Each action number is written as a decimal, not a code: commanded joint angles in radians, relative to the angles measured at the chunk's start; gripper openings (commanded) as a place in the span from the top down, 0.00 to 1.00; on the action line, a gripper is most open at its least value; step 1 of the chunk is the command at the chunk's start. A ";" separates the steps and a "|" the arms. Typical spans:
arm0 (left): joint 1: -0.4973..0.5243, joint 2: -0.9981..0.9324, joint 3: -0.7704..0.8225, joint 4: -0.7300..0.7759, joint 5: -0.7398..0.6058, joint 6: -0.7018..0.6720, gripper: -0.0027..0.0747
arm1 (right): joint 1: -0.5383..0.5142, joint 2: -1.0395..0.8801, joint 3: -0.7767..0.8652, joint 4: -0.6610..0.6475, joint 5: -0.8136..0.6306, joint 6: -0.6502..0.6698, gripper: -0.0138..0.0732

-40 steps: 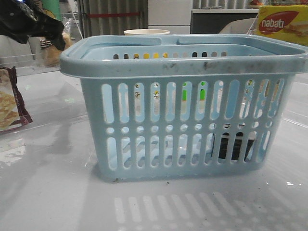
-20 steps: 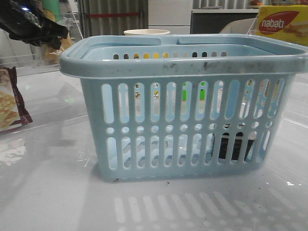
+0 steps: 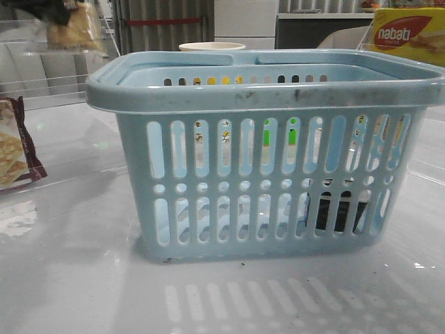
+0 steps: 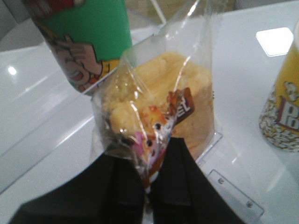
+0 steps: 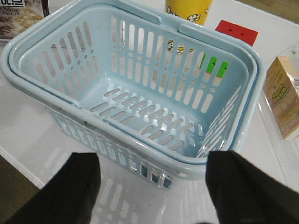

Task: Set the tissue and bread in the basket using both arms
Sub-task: 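Grasp the bagged bread roll with the left gripper and lift it, then carry the bread roll with the left gripper over the basket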

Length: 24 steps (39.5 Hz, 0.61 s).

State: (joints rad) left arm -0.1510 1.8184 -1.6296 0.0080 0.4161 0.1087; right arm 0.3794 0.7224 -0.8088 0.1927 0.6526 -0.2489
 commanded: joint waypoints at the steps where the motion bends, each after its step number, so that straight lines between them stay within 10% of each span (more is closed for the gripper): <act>1: -0.018 -0.152 -0.040 -0.008 -0.007 -0.009 0.85 | -0.004 -0.005 -0.025 -0.001 -0.075 -0.006 0.19; 24: -0.372 -0.366 -0.040 -0.008 0.377 0.054 0.85 | -0.004 -0.005 -0.025 -0.001 -0.075 -0.006 0.19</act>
State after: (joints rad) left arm -0.4710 1.4761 -1.6354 0.0080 0.8214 0.1576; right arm 0.3794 0.7224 -0.8088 0.1927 0.6526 -0.2489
